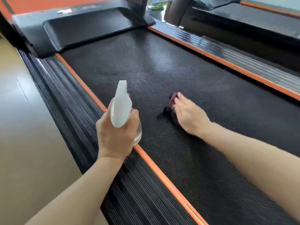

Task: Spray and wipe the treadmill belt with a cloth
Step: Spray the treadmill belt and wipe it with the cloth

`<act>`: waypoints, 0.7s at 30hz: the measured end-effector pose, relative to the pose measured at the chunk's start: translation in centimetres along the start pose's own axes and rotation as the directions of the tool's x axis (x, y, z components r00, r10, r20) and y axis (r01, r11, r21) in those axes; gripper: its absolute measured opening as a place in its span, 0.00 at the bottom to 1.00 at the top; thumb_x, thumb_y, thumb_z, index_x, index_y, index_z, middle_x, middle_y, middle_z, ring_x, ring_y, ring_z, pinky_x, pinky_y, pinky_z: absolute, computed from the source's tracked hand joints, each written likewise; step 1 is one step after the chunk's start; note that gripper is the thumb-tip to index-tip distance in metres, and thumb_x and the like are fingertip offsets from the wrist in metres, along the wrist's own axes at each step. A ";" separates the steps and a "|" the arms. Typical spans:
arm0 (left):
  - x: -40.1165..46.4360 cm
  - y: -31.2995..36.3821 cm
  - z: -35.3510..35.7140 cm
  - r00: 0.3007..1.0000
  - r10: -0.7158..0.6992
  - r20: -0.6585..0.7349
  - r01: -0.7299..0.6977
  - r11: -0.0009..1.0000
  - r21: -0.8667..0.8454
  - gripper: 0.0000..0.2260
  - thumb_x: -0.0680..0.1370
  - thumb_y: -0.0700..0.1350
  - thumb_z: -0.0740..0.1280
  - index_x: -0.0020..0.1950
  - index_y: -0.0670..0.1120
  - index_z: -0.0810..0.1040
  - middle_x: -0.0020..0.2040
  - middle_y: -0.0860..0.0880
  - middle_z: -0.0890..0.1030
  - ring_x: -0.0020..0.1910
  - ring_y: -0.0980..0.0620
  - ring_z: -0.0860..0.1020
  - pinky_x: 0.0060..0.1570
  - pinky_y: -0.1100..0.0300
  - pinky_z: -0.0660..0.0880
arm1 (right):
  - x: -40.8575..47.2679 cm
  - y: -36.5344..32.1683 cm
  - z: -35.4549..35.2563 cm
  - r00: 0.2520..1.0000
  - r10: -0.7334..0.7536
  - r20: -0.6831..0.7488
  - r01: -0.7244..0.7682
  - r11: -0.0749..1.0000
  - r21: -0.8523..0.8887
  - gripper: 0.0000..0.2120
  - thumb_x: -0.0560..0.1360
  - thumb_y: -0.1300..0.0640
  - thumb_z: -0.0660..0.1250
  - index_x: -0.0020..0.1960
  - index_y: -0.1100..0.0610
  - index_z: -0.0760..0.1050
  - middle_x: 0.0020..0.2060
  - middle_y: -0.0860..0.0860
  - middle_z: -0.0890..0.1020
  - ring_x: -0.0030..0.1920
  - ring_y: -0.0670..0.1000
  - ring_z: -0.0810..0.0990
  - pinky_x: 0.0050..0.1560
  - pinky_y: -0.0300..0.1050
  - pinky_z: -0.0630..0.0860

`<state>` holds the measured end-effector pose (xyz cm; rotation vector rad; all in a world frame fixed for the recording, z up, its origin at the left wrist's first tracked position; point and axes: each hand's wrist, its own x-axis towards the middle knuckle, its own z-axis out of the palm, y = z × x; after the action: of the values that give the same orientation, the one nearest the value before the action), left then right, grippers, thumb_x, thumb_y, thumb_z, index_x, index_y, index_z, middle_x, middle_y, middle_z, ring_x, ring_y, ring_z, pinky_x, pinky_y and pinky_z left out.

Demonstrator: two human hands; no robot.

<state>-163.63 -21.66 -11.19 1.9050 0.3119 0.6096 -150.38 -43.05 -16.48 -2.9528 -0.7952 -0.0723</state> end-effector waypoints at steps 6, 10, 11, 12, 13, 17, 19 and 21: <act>-0.2 0.3 -0.1 1.000 0.004 -0.006 -0.005 0.998 -0.058 0.11 0.75 0.50 0.70 0.54 0.46 0.82 0.44 0.50 0.82 0.43 0.48 0.80 0.48 0.63 0.77 | 4.6 -3.4 1.8 0.990 0.127 -0.063 -0.120 0.987 0.109 0.28 0.83 0.52 0.44 0.74 0.68 0.64 0.76 0.62 0.63 0.78 0.58 0.58 0.79 0.48 0.48; -0.3 0.3 -0.2 1.000 -0.012 -0.019 0.010 0.996 -0.092 0.13 0.75 0.50 0.71 0.55 0.45 0.82 0.44 0.51 0.81 0.44 0.50 0.80 0.50 0.52 0.80 | -5.9 -3.7 0.5 0.990 -0.121 -0.070 0.128 0.987 0.096 0.25 0.82 0.54 0.50 0.73 0.66 0.68 0.74 0.59 0.68 0.77 0.56 0.62 0.78 0.47 0.53; -0.3 0.4 -0.2 1.000 -0.005 -0.015 0.004 0.994 -0.108 0.13 0.75 0.51 0.71 0.56 0.46 0.82 0.44 0.51 0.81 0.44 0.48 0.80 0.51 0.50 0.80 | -9.1 -3.8 -0.1 0.986 -0.162 -0.030 0.164 0.983 0.085 0.26 0.82 0.52 0.49 0.76 0.63 0.64 0.77 0.56 0.64 0.79 0.52 0.58 0.78 0.48 0.54; -0.3 0.4 -0.2 1.000 0.005 -0.012 -0.007 0.993 -0.117 0.15 0.75 0.52 0.70 0.58 0.47 0.81 0.45 0.50 0.82 0.45 0.47 0.81 0.52 0.48 0.80 | -11.4 -3.9 -0.4 0.980 -0.197 -0.005 0.197 0.977 0.080 0.26 0.83 0.51 0.48 0.78 0.61 0.61 0.78 0.53 0.61 0.80 0.50 0.54 0.78 0.48 0.54; -0.4 0.4 -0.2 1.000 0.015 -0.009 -0.016 0.993 -0.116 0.16 0.75 0.53 0.70 0.60 0.48 0.81 0.45 0.49 0.82 0.45 0.46 0.81 0.53 0.48 0.80 | -12.9 -3.9 -0.7 0.975 -0.224 0.017 0.222 0.972 0.073 0.26 0.83 0.51 0.48 0.78 0.59 0.60 0.79 0.51 0.59 0.80 0.49 0.52 0.78 0.47 0.54; -0.3 0.3 -0.1 0.998 0.053 -0.015 -0.054 0.993 -0.108 0.16 0.75 0.51 0.70 0.61 0.48 0.80 0.46 0.49 0.82 0.45 0.47 0.81 0.53 0.48 0.80 | -9.9 -4.3 -0.4 0.970 -0.244 0.000 0.244 0.970 0.017 0.26 0.83 0.52 0.48 0.78 0.61 0.59 0.79 0.54 0.58 0.80 0.50 0.52 0.78 0.50 0.57; -0.2 0.2 0.0 0.996 0.083 -0.019 -0.085 0.991 -0.100 0.14 0.76 0.49 0.70 0.60 0.45 0.80 0.45 0.48 0.82 0.44 0.46 0.81 0.53 0.47 0.80 | -5.7 -5.3 0.3 0.964 -0.267 -0.014 0.266 0.964 -0.024 0.27 0.83 0.52 0.46 0.77 0.63 0.61 0.78 0.57 0.61 0.79 0.54 0.55 0.78 0.51 0.56; -0.1 0.0 0.1 0.995 0.097 -0.027 -0.099 0.990 -0.099 0.13 0.76 0.47 0.70 0.58 0.43 0.81 0.45 0.49 0.83 0.45 0.48 0.82 0.54 0.50 0.80 | -0.5 -6.7 1.2 0.964 -0.264 -0.025 0.263 0.965 -0.011 0.28 0.83 0.51 0.44 0.77 0.64 0.61 0.78 0.59 0.61 0.79 0.56 0.55 0.79 0.49 0.51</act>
<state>-163.63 -21.75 -11.23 1.8259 0.1987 0.6999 -154.12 -37.39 -17.22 -2.8265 -1.1814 -0.1301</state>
